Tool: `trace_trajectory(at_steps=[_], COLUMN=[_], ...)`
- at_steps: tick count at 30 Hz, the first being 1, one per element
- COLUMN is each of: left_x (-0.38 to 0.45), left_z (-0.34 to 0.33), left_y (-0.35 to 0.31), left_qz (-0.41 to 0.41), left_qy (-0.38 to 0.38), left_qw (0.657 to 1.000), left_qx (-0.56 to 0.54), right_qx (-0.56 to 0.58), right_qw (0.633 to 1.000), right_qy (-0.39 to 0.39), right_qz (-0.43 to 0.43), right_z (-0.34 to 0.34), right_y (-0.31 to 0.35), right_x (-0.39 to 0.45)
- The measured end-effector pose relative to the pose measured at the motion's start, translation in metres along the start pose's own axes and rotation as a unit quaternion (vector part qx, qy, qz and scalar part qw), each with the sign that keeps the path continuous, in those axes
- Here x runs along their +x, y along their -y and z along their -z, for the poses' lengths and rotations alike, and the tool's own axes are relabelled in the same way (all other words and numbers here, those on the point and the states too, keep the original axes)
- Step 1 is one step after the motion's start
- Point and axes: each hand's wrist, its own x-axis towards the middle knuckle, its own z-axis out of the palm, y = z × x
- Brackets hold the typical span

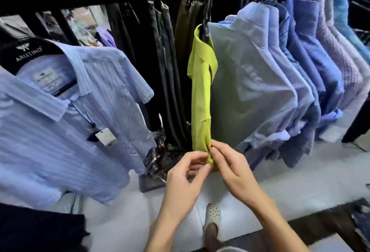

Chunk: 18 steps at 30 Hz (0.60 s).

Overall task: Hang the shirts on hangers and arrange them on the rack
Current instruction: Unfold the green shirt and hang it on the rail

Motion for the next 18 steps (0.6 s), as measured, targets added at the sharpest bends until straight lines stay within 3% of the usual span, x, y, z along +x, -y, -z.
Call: trace_trajectory(at_steps=[4, 10, 18], left_x=[-0.029, -0.068, -0.106], left_z=[-0.006, -0.003, -0.004], left_y=[0.006, 0.005, 0.000], left_qz=[-0.010, -0.068, -0.142], left_qy=[-0.027, -0.088, -0.124], left_qw=[0.999, 0.992, 0.972], left_qx=[0.032, 0.059, 0.138], right_qx=[-0.039, -0.153, -0.082], right_qw=[0.998, 0.984, 0.986], right_qy=[-0.043, -0.061, -0.045], right_qz=[-0.020, 0.070, 0.137], right_z=[-0.013, -0.005, 0.004], right_y=[0.009, 0.022, 0.045], right_x=[-0.038, -0.083, -0.114])
